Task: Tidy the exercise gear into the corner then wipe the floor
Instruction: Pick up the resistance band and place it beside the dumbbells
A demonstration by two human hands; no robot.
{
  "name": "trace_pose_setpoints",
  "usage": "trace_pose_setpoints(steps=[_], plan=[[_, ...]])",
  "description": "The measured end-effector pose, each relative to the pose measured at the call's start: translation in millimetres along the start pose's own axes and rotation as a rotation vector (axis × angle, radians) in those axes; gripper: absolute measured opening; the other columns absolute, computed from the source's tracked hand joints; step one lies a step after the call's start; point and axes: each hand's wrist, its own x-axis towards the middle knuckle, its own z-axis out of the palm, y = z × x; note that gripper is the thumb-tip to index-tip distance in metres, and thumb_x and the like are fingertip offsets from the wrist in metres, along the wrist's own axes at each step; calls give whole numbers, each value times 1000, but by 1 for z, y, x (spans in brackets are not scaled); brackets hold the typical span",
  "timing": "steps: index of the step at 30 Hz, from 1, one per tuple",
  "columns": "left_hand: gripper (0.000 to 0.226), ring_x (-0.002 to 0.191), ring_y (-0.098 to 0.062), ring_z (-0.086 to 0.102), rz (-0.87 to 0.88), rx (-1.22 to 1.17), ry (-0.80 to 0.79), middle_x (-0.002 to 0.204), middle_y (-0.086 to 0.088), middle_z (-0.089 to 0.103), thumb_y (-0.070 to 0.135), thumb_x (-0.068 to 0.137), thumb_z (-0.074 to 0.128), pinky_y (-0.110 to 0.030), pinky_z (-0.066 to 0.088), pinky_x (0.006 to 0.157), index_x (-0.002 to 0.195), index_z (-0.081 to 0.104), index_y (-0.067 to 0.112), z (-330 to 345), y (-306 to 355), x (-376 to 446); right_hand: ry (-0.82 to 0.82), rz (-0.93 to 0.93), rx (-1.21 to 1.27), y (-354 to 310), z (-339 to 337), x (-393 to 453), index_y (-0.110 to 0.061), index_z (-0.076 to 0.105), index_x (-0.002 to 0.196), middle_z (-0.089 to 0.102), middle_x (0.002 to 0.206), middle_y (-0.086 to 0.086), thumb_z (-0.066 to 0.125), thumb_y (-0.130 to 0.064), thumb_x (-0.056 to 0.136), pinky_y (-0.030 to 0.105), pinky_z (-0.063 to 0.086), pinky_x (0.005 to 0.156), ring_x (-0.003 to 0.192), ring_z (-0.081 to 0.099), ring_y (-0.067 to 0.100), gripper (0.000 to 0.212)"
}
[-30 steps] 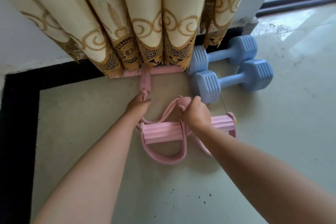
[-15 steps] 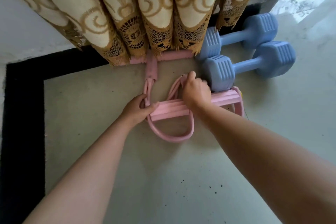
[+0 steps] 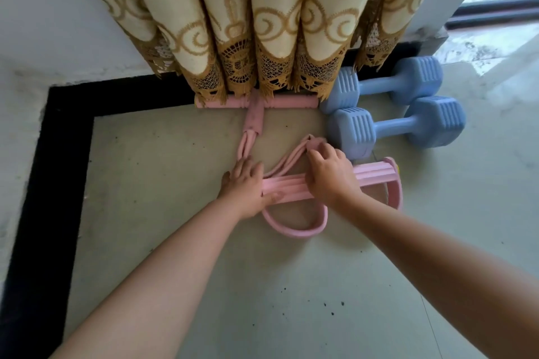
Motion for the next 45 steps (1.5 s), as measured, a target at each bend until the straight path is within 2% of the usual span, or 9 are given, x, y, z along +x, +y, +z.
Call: trace_pose_setpoints(steps=[3, 6, 11, 14, 18, 25, 30, 35, 45], plan=[[75, 149, -23, 6, -12, -21, 37, 160, -7, 8, 51, 94, 41, -38, 13, 120, 151, 10, 14, 13, 28, -7, 44, -35, 53, 11, 2, -8, 9, 63, 99, 58, 101, 28, 44, -7, 74, 44, 49, 76, 90, 58, 44, 36], [69, 147, -22, 12, -26, -3, 124, 158, -7, 17, 45, 94, 45, -38, 15, 118, 149, 17, 13, 15, 46, -10, -25, -68, 102, 20, 3, -12, 10, 65, 70, 62, 75, 27, 61, 5, 60, 42, 54, 56, 67, 62, 44, 12], [55, 141, -23, 28, 30, 7, 184, 151, -8, 32, 38, 96, 44, -34, 26, 113, 142, 33, 10, -1, 40, -13, 46, -135, 2, 22, -22, -20, 0, 62, 112, 58, 116, 19, 51, -9, 87, 38, 48, 88, 110, 53, 35, 29], [42, 135, -25, 36, -45, 80, 224, 145, -9, 41, 29, 97, 41, -35, 33, 106, 135, 43, 9, -13, 26, -20, -29, -83, -92, 25, -34, -20, -6, 53, 122, 54, 121, 15, 47, -15, 90, 37, 45, 89, 115, 51, 33, 34], [35, 127, -29, 41, -150, 220, 264, 135, -12, 49, 16, 96, 41, -35, 37, 98, 129, 48, 10, -30, 5, -23, -35, -28, -184, 27, -51, -13, -7, 47, 122, 56, 121, 14, 44, -19, 92, 37, 43, 85, 113, 52, 35, 33], [36, 128, -31, 40, -171, 249, 266, 133, -13, 49, 23, 97, 43, -37, 35, 100, 130, 46, 11, -82, 25, -55, -83, -7, -199, 6, -98, -16, -7, 46, 125, 54, 124, 16, 40, -22, 96, 39, 42, 90, 117, 51, 34, 33], [38, 128, -30, 40, -142, 212, 249, 137, -11, 49, 22, 98, 39, -38, 33, 102, 136, 44, 19, -150, 44, -109, -149, -31, -135, -24, -170, -47, -20, 32, 142, 49, 135, 12, 39, -22, 96, 42, 38, 98, 125, 43, 34, 47], [44, 130, -32, 37, -211, 155, 213, 140, -13, 44, 26, 98, 41, -38, 32, 105, 139, 39, 13, -223, 66, -182, -177, -48, -98, -57, -261, -86, -17, 29, 142, 50, 134, 13, 39, -27, 96, 44, 36, 101, 127, 42, 33, 48], [39, 133, -30, 36, -579, -91, 148, 142, -14, 41, 24, 96, 45, -39, 34, 104, 130, 43, 6, -293, 121, -400, -313, -526, -270, -123, -417, -204, -10, 40, 136, 43, 140, 12, 43, -25, 95, 40, 30, 107, 132, 35, 31, 43]])
